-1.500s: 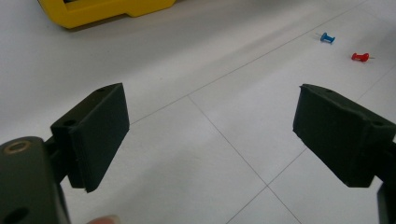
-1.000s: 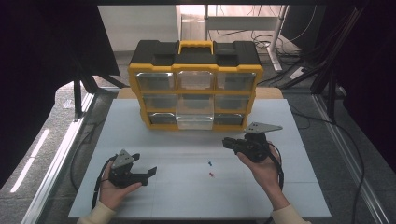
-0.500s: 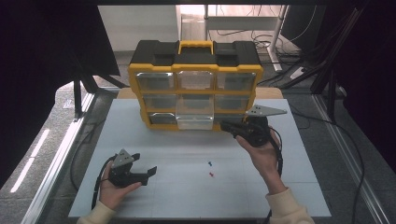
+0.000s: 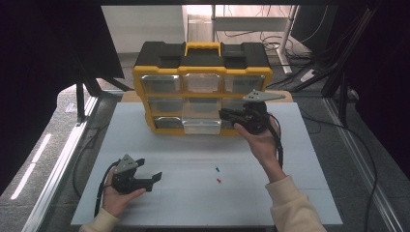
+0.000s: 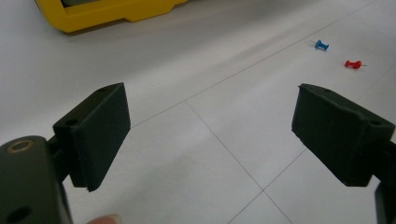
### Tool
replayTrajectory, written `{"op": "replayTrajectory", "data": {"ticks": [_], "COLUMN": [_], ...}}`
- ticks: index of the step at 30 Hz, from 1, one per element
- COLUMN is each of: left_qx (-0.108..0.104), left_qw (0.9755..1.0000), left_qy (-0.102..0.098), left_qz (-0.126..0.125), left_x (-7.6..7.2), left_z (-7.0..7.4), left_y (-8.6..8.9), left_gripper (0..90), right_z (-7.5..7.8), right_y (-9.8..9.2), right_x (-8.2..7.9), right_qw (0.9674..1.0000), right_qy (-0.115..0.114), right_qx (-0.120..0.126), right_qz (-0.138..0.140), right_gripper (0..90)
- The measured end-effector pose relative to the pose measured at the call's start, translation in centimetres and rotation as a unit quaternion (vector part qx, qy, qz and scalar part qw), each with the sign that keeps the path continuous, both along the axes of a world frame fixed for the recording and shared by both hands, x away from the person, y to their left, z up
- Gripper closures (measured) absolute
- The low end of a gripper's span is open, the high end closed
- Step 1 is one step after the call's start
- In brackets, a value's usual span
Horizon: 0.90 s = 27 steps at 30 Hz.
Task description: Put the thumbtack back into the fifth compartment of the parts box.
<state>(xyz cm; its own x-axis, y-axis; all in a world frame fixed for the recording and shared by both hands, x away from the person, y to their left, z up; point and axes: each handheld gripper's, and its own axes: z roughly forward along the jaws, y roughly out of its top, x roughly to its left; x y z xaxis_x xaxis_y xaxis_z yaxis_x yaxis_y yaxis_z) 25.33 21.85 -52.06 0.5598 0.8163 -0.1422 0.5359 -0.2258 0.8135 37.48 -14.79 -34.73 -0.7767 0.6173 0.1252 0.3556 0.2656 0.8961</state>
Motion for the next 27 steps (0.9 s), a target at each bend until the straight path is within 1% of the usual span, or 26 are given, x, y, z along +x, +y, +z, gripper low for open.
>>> {"op": "replayTrajectory", "data": {"ticks": [1, 2, 3, 4, 6, 8, 12, 16, 17, 20, 21, 22, 23, 24, 25, 26, 27], "left_qx": [0.0, 0.0, 0.0, 0.0, 0.0, 0.002, 0.003, 0.003, 0.003, 0.004, 0.003, 0.004, 0.003, 0.003, 0.003, 0.003, 0.004], "left_qw": [1.0, 1.0, 1.0, 1.0, 1.0, 1.0, 1.0, 1.0, 1.0, 1.0, 1.0, 1.0, 1.0, 1.0, 1.0, 1.0, 1.0], "left_qy": [0.0, 0.0, -0.001, 0.0, 0.001, 0.001, 0.001, 0.001, 0.002, 0.002, 0.002, 0.001, 0.001, 0.001, 0.001, 0.001, 0.002], "left_qz": [0.0, 0.0, 0.0, 0.0, 0.0, -0.001, -0.002, -0.001, -0.001, -0.002, -0.002, -0.002, -0.002, -0.002, -0.002, -0.002, -0.003], "left_x": [0.0, 0.0, 0.0, 0.0, 0.0, 0.0, 0.0, 0.0, 0.0, 0.1, 0.1, 0.0, 0.0, 0.0, 0.0, 0.0, 0.1], "left_z": [0.0, 0.0, 0.0, 0.0, -0.1, -0.1, -0.1, -0.1, -0.1, -0.1, -0.1, -0.1, -0.1, -0.1, -0.1, -0.1, -0.1], "left_y": [0.0, 0.0, 0.0, 0.0, 0.0, 0.0, 0.0, 0.1, 0.1, 0.1, 0.1, 0.1, 0.1, 0.1, 0.1, 0.1, 0.1], "left_gripper": [11.6, 11.6, 11.6, 11.6, 11.6, 11.6, 11.7, 11.7, 11.7, 11.7, 11.7, 11.7, 11.7, 11.7, 11.7, 11.7, 11.7], "right_z": [0.2, 0.2, 0.3, 0.3, 0.3, 0.3, 0.2, 0.2, 0.1, 0.1, 0.0, -0.1, -0.1, -0.1, -0.2, -0.2, -0.2], "right_y": [0.6, 0.6, 0.9, 0.9, 1.4, 1.7, 2.4, 3.1, 3.4, 3.6, 3.8, 3.9, 4.0, 4.0, 3.9, 3.9, 3.6], "right_x": [0.8, 0.8, 1.3, 1.3, 1.8, 2.2, 2.7, 3.0, 3.1, 3.3, 3.5, 3.5, 3.5, 3.5, 3.3, 3.3, 3.3], "right_qw": [1.0, 1.0, 0.9999, 0.9999, 0.9998, 0.9998, 0.9998, 0.9998, 0.9997, 0.9996, 0.9995, 0.9993, 0.9988, 0.9988, 0.9986, 0.9986, 0.9993], "right_qy": [0.0, 0.0, 0.003, 0.003, 0.004, 0.006, 0.01, 0.008, 0.007, 0.01, 0.007, -0.002, -0.007, -0.007, -0.013, -0.013, -0.006], "right_qx": [-0.008, -0.008, -0.009, -0.009, -0.017, -0.016, -0.014, -0.018, -0.022, -0.025, -0.03, -0.037, -0.044, -0.044, -0.043, -0.043, -0.032], "right_qz": [-0.004, -0.004, -0.003, -0.003, -0.005, -0.005, -0.004, -0.002, -0.003, -0.004, -0.005, -0.011, -0.018, -0.018, -0.027, -0.027, -0.02], "right_gripper": [82.7, 82.7, 82.7, 82.7, 82.7, 82.6, 82.5, 82.4, 82.4, 82.1, 72.0, 57.8, 47.9, 47.9, 40.1, 40.1, 34.8]}}
